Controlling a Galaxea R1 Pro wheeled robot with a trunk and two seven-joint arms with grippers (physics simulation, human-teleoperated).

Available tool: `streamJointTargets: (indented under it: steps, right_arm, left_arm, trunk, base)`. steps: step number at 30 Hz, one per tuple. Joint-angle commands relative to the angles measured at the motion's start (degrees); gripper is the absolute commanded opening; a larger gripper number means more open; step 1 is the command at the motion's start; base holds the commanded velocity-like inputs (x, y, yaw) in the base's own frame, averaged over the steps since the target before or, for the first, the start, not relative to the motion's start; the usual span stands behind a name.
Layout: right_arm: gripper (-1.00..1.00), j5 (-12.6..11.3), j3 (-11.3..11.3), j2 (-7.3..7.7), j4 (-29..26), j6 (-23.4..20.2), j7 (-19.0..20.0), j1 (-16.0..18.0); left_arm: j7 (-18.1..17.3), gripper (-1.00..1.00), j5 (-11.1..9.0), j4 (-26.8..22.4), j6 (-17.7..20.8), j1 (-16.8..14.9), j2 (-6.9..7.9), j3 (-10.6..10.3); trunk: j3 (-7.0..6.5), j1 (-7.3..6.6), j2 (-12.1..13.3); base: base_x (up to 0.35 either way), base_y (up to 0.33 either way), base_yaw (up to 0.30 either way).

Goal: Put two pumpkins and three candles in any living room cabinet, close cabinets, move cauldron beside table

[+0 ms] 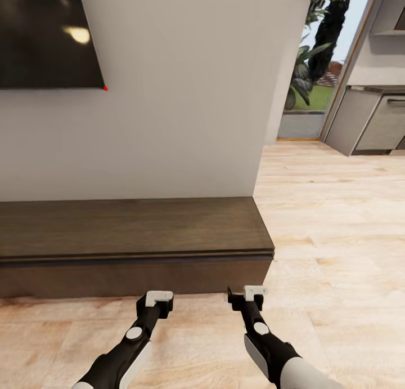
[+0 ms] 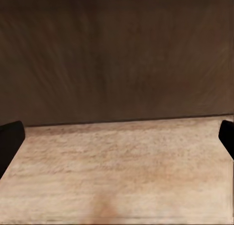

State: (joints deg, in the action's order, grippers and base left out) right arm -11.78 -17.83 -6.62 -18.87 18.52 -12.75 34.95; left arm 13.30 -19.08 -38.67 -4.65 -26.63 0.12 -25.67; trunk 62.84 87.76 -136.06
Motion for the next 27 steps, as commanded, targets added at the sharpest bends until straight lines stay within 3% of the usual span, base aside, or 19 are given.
streamJointTargets:
  steps: [1, 6, 9, 15, 21, 27]
  right_arm:
    - [1.00, -0.6, -0.5, 0.19, 0.0, -0.8, -0.3, 0.1]
    - [1.00, -0.7, -0.5, 0.69, -0.4, -4.7, -0.4, 0.0]
    - [1.00, -0.8, -0.5, 0.66, -0.5, -6.4, -0.6, -0.1]
    - [1.00, -0.7, -0.5, 0.43, -0.8, -12.8, -0.8, -0.4]
    - [1.00, -0.8, -0.6, 0.27, -0.8, -15.3, -0.9, -0.6]
    - [1.00, -0.9, -0.7, 0.08, -0.9, -20.1, -0.5, -0.7]
  left_arm:
    - [0.5, 1.00, -0.6, -0.3, 0.5, 0.0, 0.05, -0.4]
    - [0.5, 1.00, -1.6, -2.7, 6.4, 0.0, 0.12, -0.4]
    - [0.5, 1.00, -4.3, -3.5, 10.2, 0.0, 0.17, -0.4]
    - [0.5, 1.00, -7.4, -3.2, 11.4, 0.0, 0.49, -0.5]
    - [0.5, 1.00, -8.2, -3.1, 11.8, 1.4, 1.81, -0.5]
    - [0.5, 1.00, -10.6, -3.8, 16.0, 2.5, 2.13, -0.4]
  trunk:
    - [-0.14, -0.24, 0.4]
    - [-1.04, -1.33, 2.4]
    - [-1.58, -1.99, 3.6]
    - [-2.65, -3.31, 6.0]
    - [-3.73, -4.63, 8.4]
    - [-4.81, -5.95, 10.8]
  base:
    - [0.000, 0.000, 0.000]
    - [0.000, 0.000, 0.000]
    - [0.000, 0.000, 0.000]
    - [0.000, 0.000, 0.000]
    - [0.000, 0.000, 0.000]
    - [0.000, 0.000, 0.000]
